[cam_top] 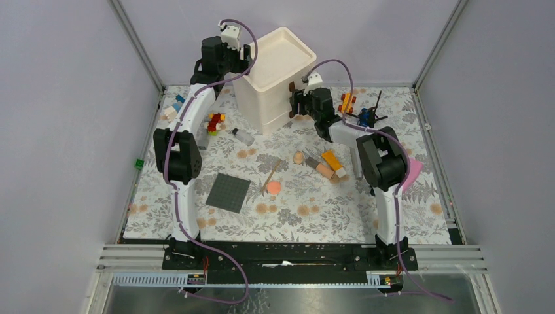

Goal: Organize the makeup
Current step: Close the drawer in the storage box, then move the storage box to the corner of the board.

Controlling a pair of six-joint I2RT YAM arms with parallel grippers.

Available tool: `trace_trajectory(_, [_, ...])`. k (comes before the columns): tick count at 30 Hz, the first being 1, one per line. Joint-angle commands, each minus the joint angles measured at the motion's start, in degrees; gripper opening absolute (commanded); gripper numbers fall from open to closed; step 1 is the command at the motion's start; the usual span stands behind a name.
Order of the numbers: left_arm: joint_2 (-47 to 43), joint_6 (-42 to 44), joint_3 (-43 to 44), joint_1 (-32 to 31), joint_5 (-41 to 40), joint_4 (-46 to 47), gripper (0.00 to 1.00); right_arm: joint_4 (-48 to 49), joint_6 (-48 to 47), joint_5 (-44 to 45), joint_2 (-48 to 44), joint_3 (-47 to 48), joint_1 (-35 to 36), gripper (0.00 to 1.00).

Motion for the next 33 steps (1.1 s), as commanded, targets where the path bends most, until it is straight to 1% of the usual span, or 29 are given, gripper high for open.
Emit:
trace_trajectory(1, [2.5, 3.6, -1.4, -0.5, 5.7, -6.6, 0.75, 15.8, -0.2, 1.4, -8.6, -4.1, -1.2, 0.68])
trace_trajectory(4, [2.6, 4.9, -1.3, -0.4, 9.6, -7.5, 0.75, 17.0, -1.4, 4.4, -14.5, -11.0, -1.5, 0.69])
trace_trajectory(9, [2.8, 7.1, -1.1, -0.7, 19.1, -9.7, 0.75, 17.5, -1.9, 9.6, -24.1, -21.3, -1.7, 0.69])
trace_trajectory(12, [2.8, 9.5, -1.2, -1.2, 22.5, -11.5, 0.73, 17.1, -1.9, 10.8, -27.5, -24.2, -1.8, 0.69])
trace_trajectory(16, [2.8, 13.2, -1.1, -1.7, 24.9, -14.6, 0.67, 14.9, -0.8, 10.1, -29.1, -25.2, -2.0, 0.69])
trace_trajectory(20, [2.3, 15.7, -1.2, -1.7, 24.8, -16.5, 0.55, 13.5, 0.2, 9.3, -29.5, -25.5, -2.0, 0.69])
trace_trajectory(25, [2.3, 15.9, -1.3, -1.6, 25.1, -17.1, 0.54, 13.2, 0.8, 8.5, -29.7, -26.1, -2.1, 0.68])
trace_trajectory(31, [3.1, 15.9, -0.5, -1.7, 27.4, -18.2, 0.46, 14.0, 3.5, 5.9, -29.5, -27.0, -2.1, 0.68])
trace_trajectory(33, [3.0, 15.8, -0.6, -1.9, 26.9, -18.4, 0.48, 15.8, 3.9, 4.0, -29.2, -27.7, -2.1, 0.68])
